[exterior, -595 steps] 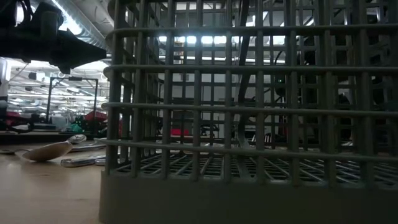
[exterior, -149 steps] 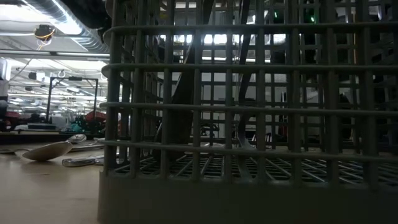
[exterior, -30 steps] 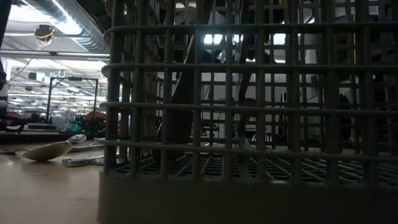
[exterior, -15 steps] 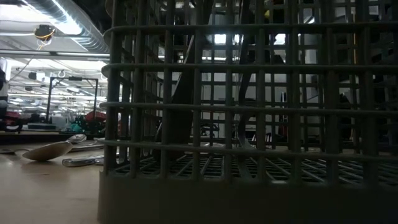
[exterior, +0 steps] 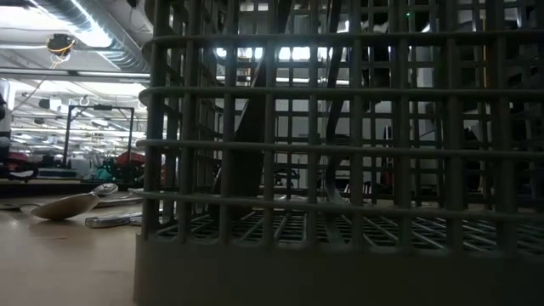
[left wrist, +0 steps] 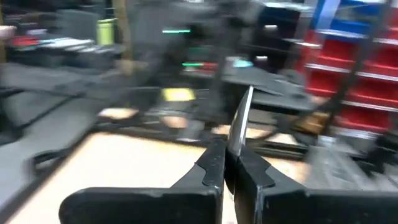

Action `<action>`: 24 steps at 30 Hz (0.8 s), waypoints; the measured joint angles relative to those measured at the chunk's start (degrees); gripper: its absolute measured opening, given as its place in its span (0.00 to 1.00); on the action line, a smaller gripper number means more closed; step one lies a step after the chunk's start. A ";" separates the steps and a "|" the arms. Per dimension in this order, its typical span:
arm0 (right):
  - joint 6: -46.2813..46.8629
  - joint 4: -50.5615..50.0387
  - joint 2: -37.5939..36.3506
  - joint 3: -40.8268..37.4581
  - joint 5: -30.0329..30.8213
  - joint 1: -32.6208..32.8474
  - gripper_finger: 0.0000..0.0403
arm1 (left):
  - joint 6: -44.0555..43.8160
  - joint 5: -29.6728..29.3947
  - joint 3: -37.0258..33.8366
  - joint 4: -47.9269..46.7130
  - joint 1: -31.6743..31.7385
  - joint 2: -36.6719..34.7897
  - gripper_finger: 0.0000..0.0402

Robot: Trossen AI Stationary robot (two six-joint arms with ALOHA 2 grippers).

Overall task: Sort silverware
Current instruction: Put the spoon into the gray silverware rack

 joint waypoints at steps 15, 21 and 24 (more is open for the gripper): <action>1.28 -0.07 0.39 0.00 -13.30 -11.78 0.33 | 11.56 -2.27 -0.02 13.60 -24.92 5.75 0.00; 3.27 -0.11 0.39 0.00 -16.17 -12.26 0.33 | 9.90 -2.37 -0.02 26.91 -27.72 15.75 0.00; 3.28 -0.11 0.39 0.00 -16.17 -12.26 0.33 | 6.44 -2.48 -0.07 34.90 -28.64 19.89 0.00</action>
